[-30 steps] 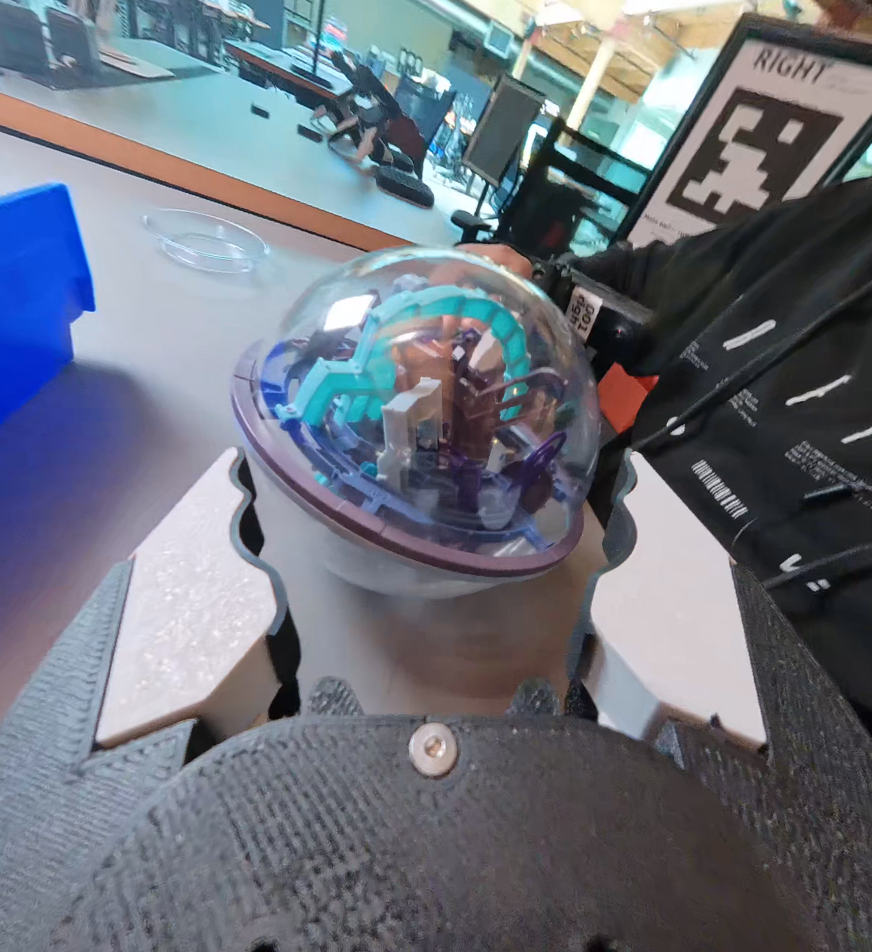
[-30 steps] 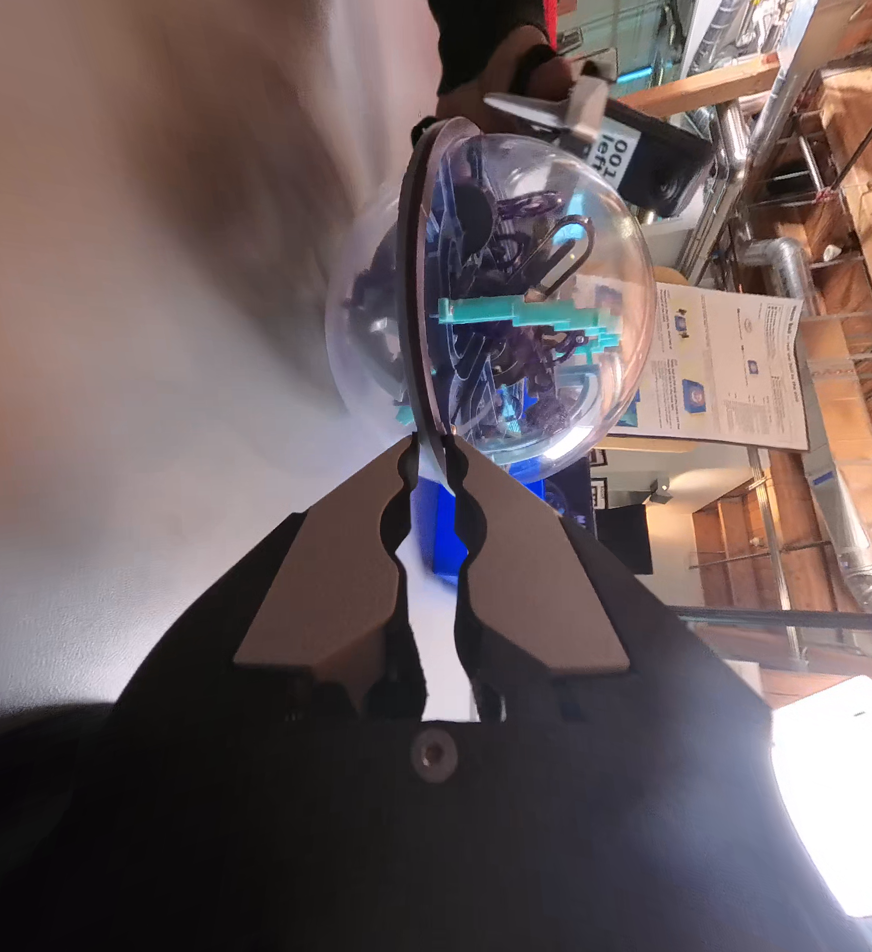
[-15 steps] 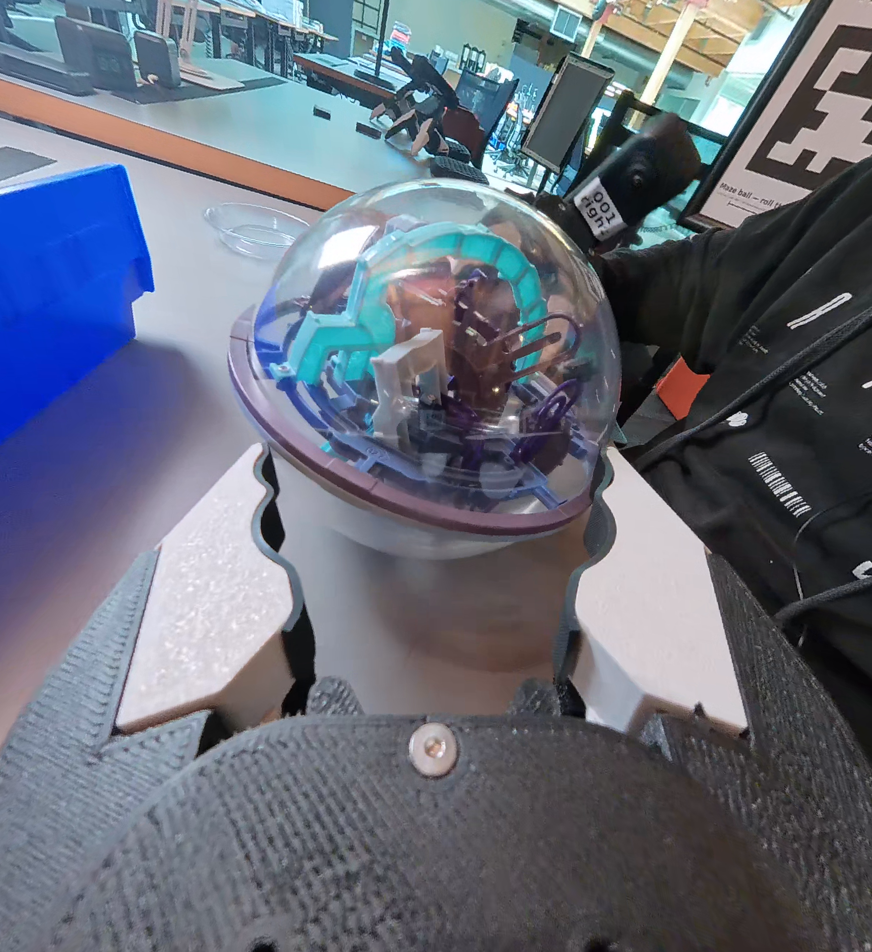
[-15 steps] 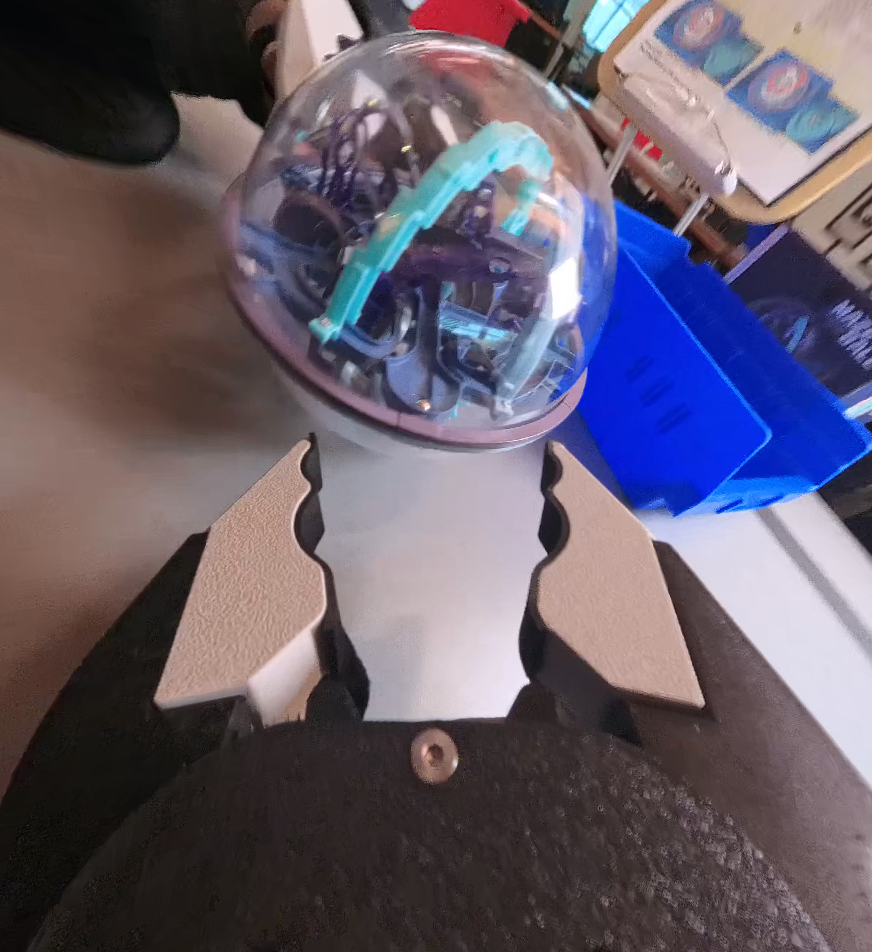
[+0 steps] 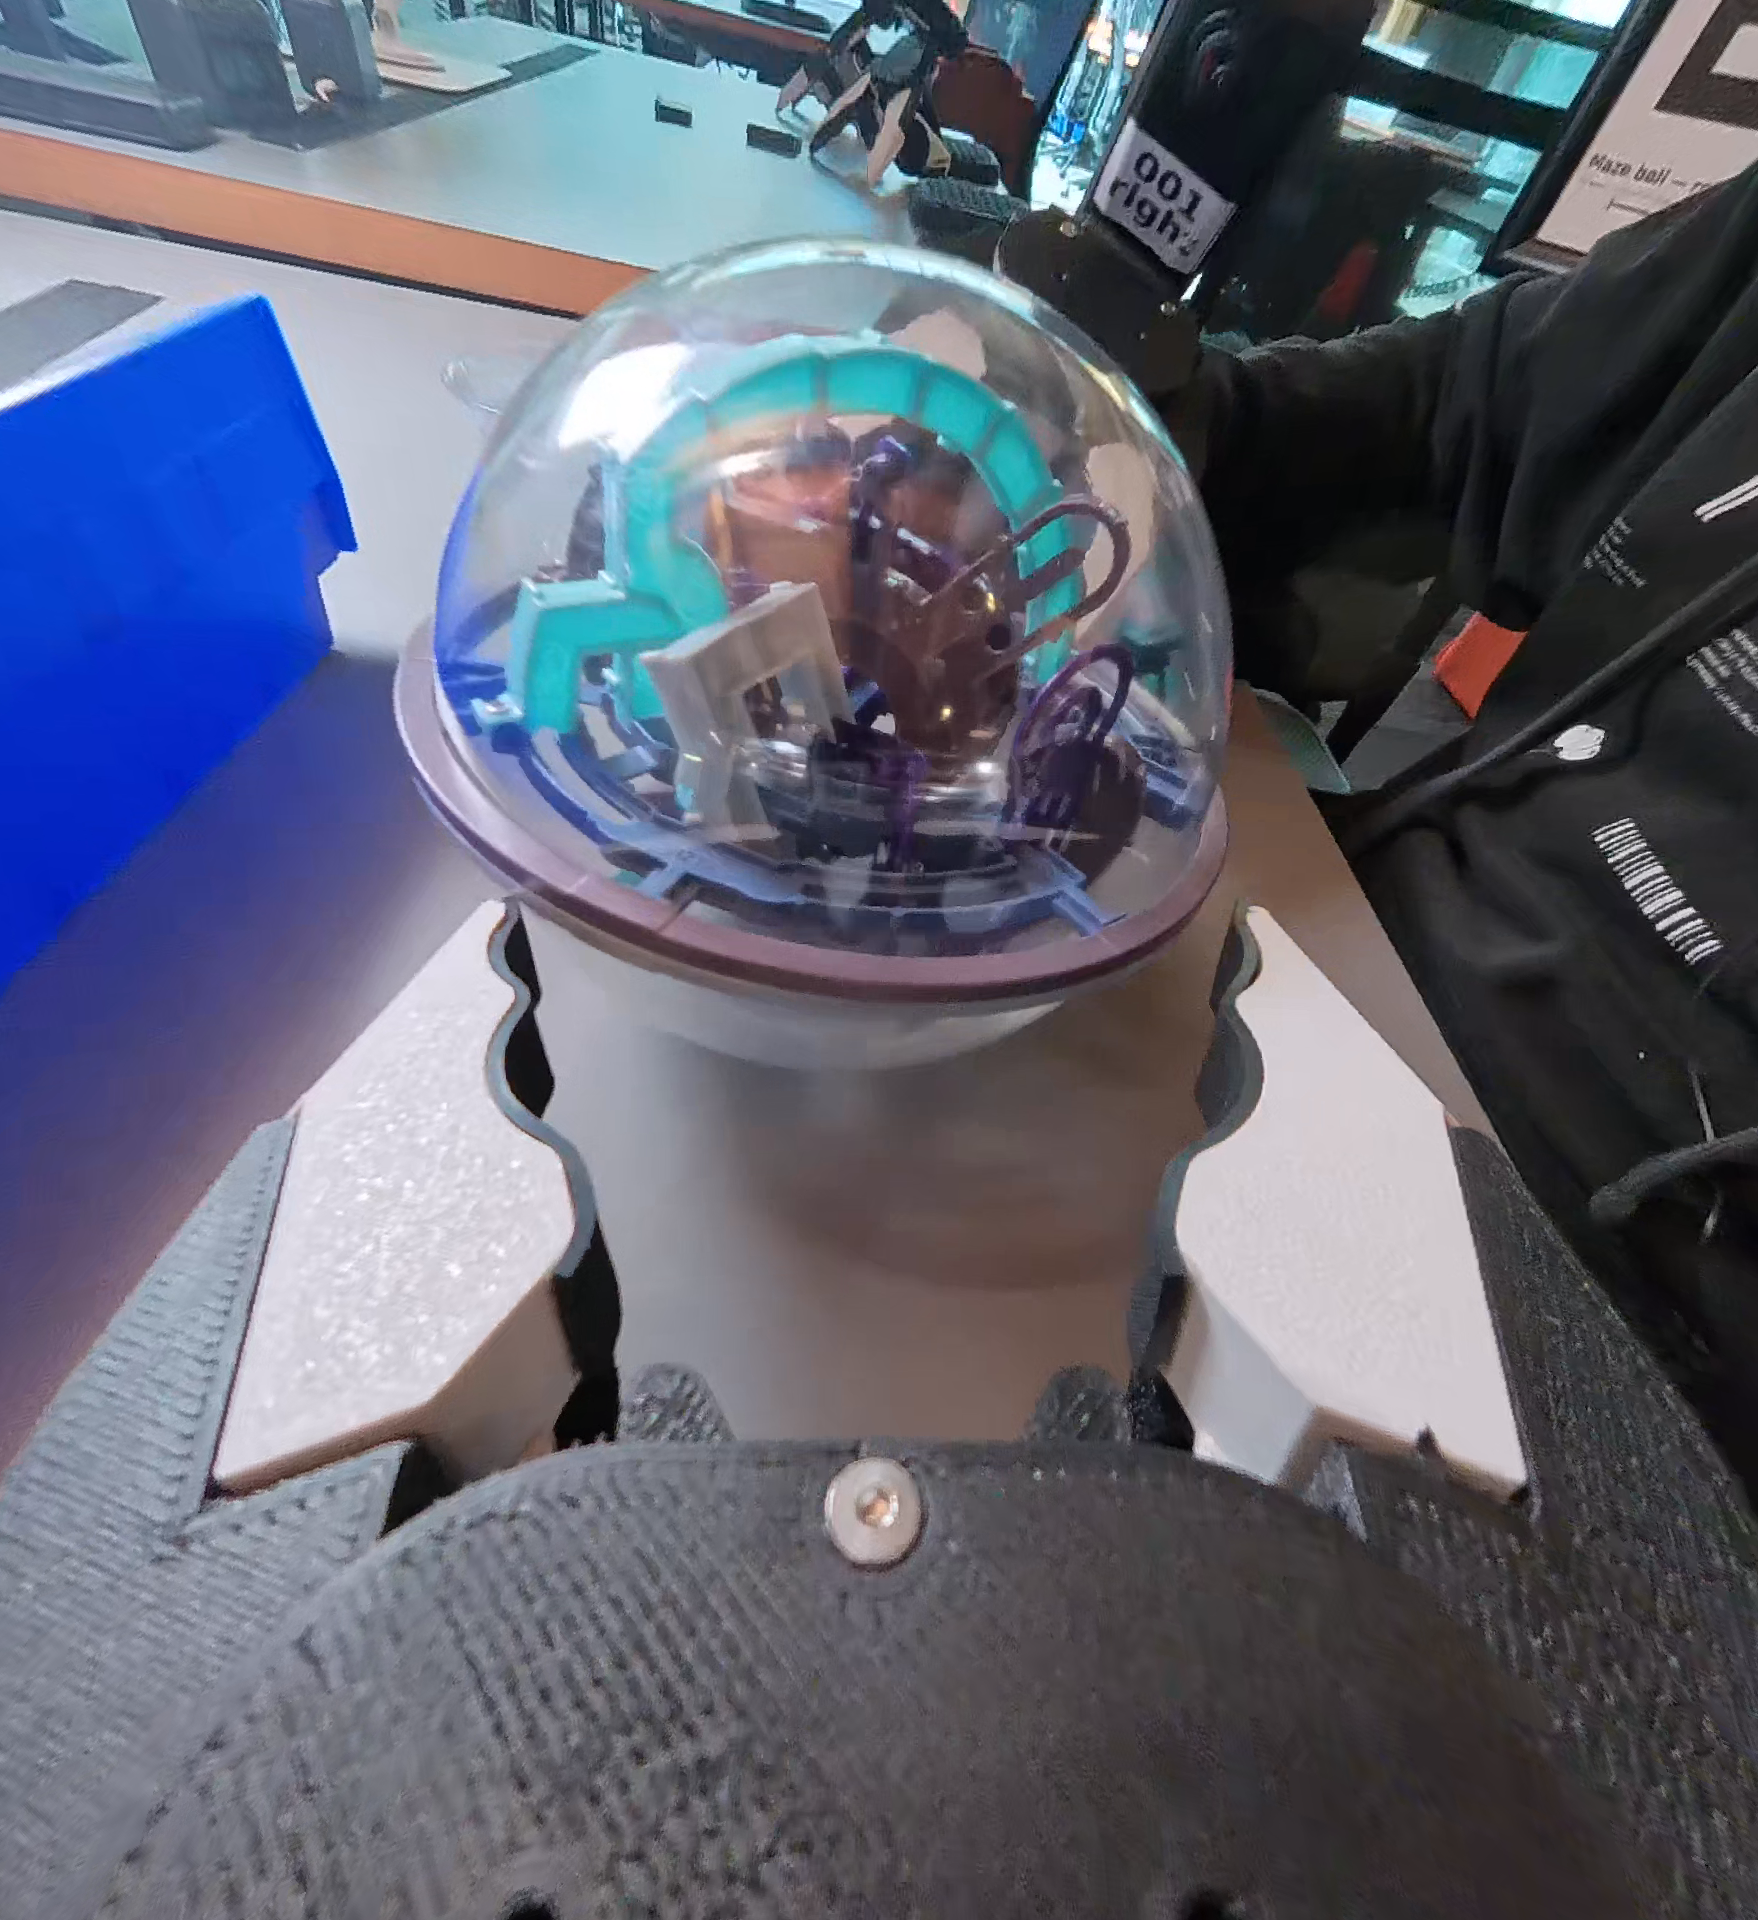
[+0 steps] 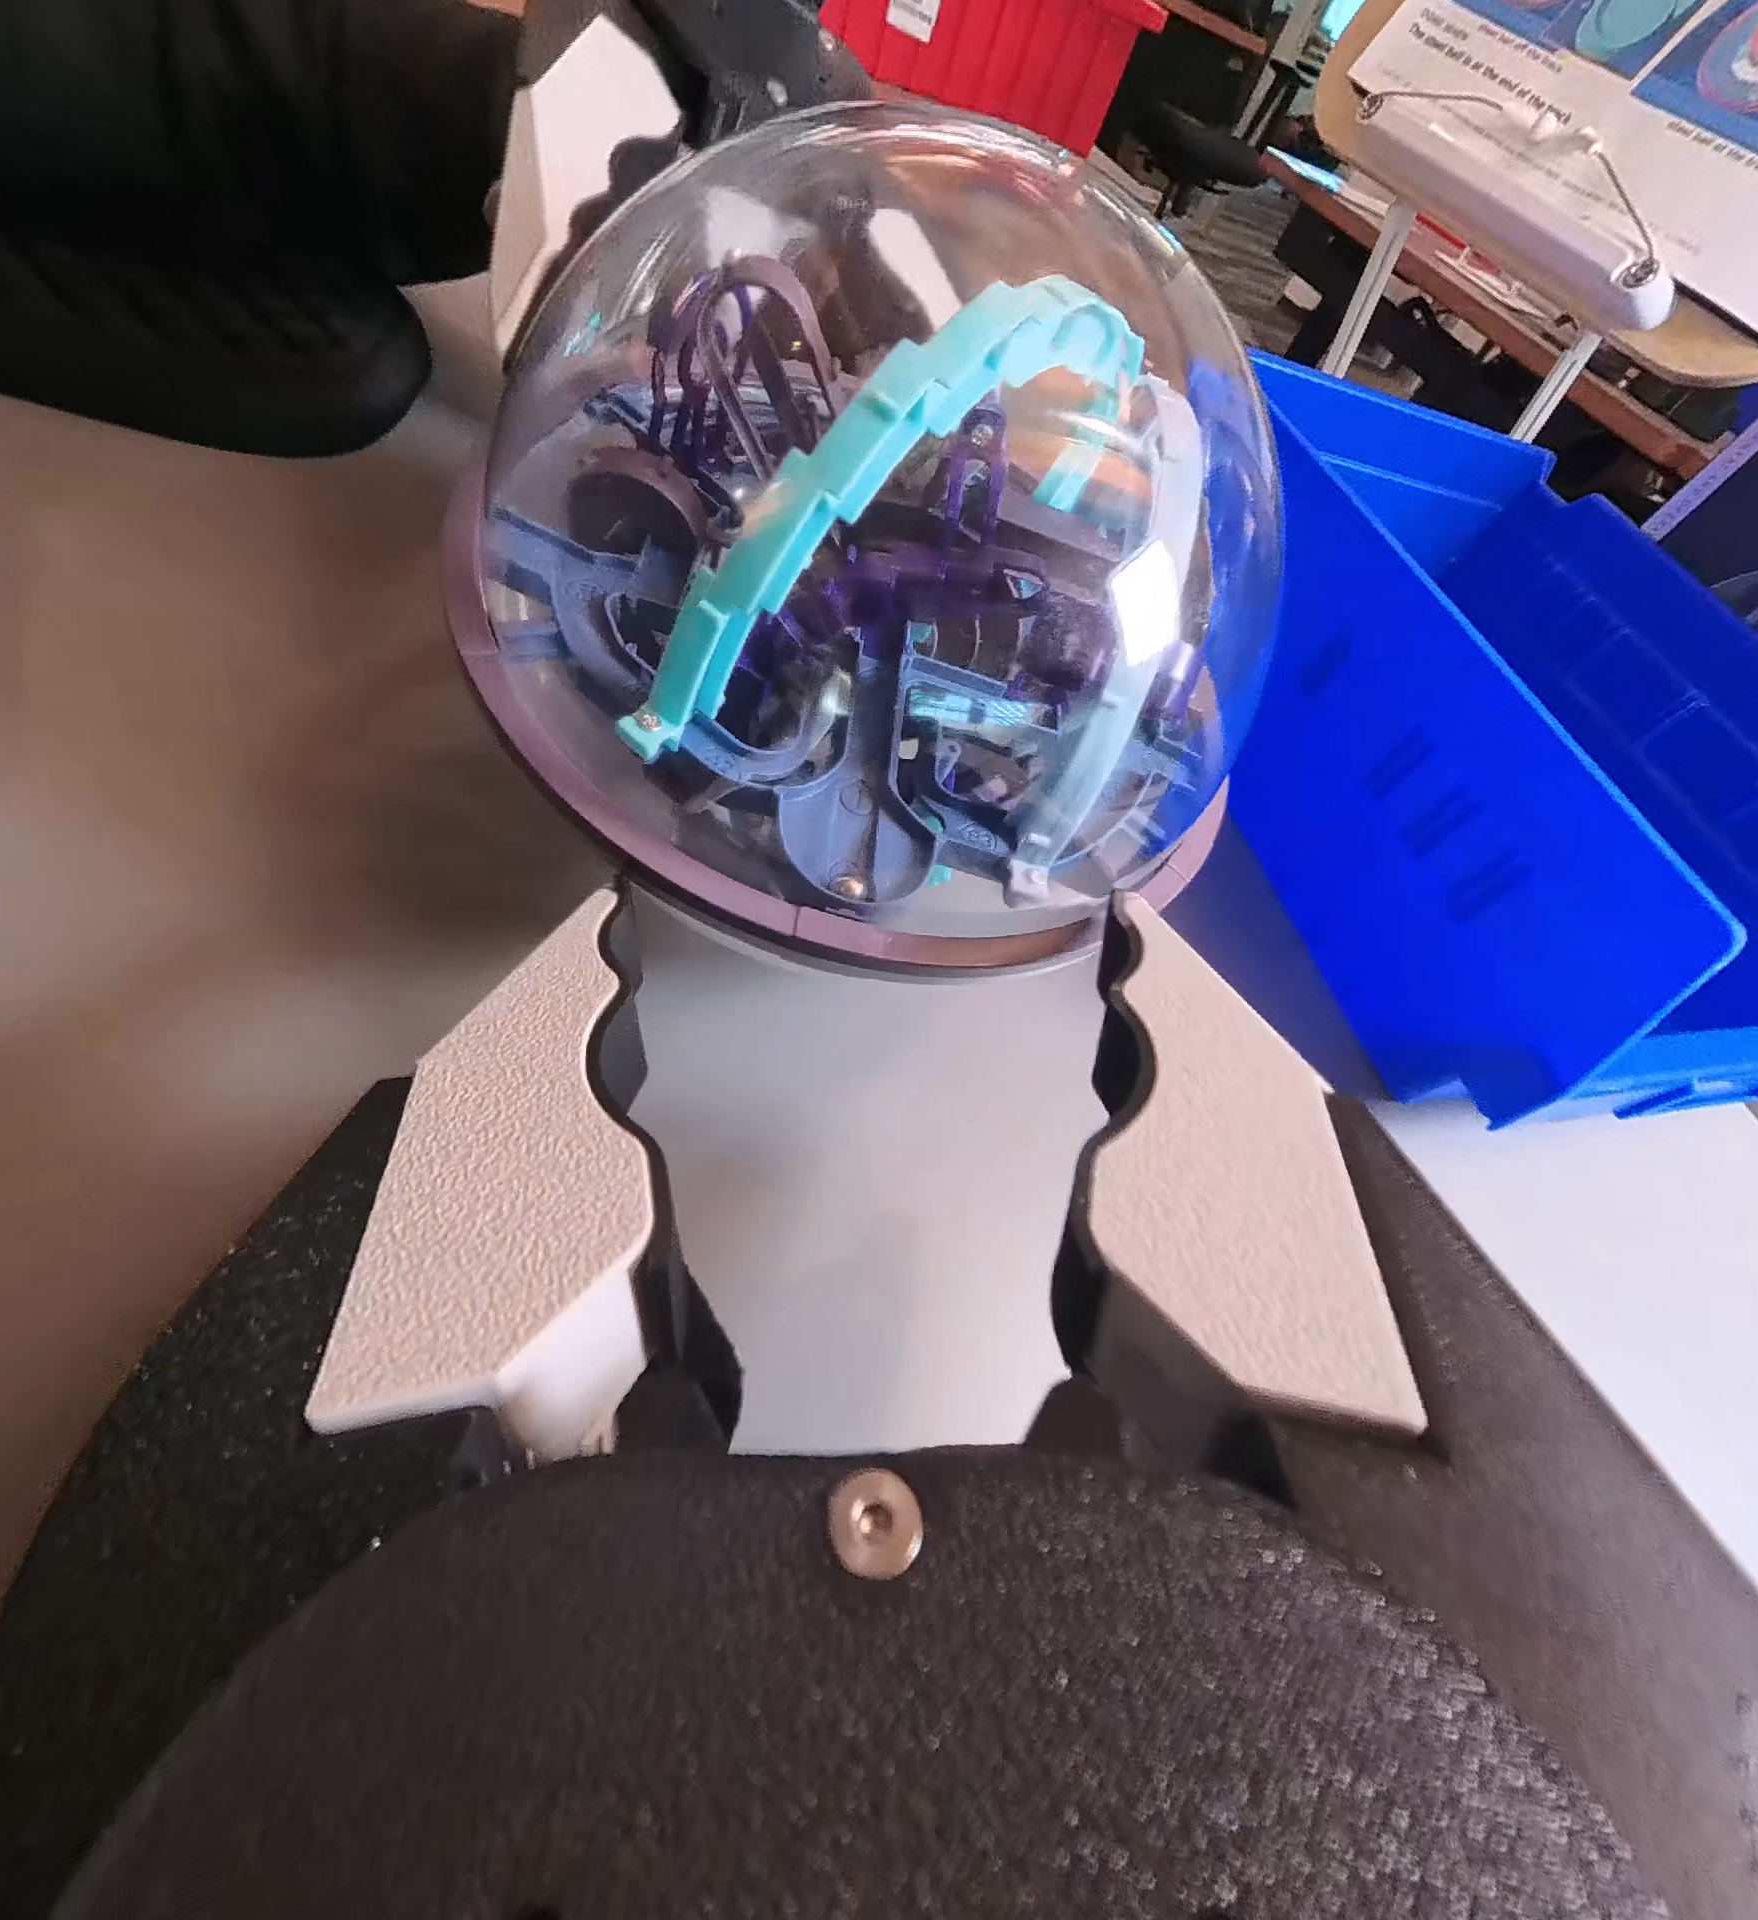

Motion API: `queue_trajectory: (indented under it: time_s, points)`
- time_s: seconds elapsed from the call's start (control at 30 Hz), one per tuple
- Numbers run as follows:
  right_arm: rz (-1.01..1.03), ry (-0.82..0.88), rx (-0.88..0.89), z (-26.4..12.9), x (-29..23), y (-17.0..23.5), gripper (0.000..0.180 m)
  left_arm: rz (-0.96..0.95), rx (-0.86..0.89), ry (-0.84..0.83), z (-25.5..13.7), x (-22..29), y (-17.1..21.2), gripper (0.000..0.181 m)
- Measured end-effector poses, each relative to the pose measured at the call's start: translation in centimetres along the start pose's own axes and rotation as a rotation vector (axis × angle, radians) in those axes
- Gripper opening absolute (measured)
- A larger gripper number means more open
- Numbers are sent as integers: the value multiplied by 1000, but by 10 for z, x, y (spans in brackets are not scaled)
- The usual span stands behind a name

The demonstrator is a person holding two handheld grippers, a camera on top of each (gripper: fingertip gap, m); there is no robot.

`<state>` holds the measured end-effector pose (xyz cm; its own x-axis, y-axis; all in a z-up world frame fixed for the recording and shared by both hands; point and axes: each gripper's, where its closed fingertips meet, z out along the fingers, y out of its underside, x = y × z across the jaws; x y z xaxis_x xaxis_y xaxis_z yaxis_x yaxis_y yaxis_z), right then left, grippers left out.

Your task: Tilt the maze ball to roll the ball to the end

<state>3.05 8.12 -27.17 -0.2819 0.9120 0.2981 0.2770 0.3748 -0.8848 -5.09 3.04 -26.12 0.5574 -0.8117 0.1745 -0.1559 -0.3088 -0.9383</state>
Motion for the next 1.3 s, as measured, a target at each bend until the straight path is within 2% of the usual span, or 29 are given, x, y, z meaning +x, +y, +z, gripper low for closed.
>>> queue_trajectory:
  time_s: [0.17, 0.27, 0.37, 0.47, 0.57, 0.83, 0.93, 1.17, 1.3]
  points:
    - [5, -19, 5, 2, 7, 2, 82, -29, 122, 1, -20, -23, -26, 130]
    - [39, -28, 9, 5, 10, 2, 82, -37, 155, 27, -14, -30, -34, 130]
    - [84, -9, 14, 1, 18, 3, 75, -24, 174, 66, -9, -22, -38, 116]
    - [140, -28, -1, -6, 19, 8, 69, 31, 150, -14, -9, -21, -33, 107]
    - [247, -111, -4, -11, 9, 8, 74, 88, 159, -79, -11, -14, -31, 98]
    - [556, -210, 21, -16, 5, 1, 71, 168, 131, -194, -7, 5, -18, 98]
    - [657, -251, -22, -16, 0, 5, 63, 171, 122, -219, -7, 7, -15, 97]
    - [836, -361, -5, -22, -5, -1, 25, 160, 115, -245, -7, 8, -12, 97]
    - [915, -385, 16, -24, -1, -2, 16, 155, 108, -254, -7, 9, -11, 96]
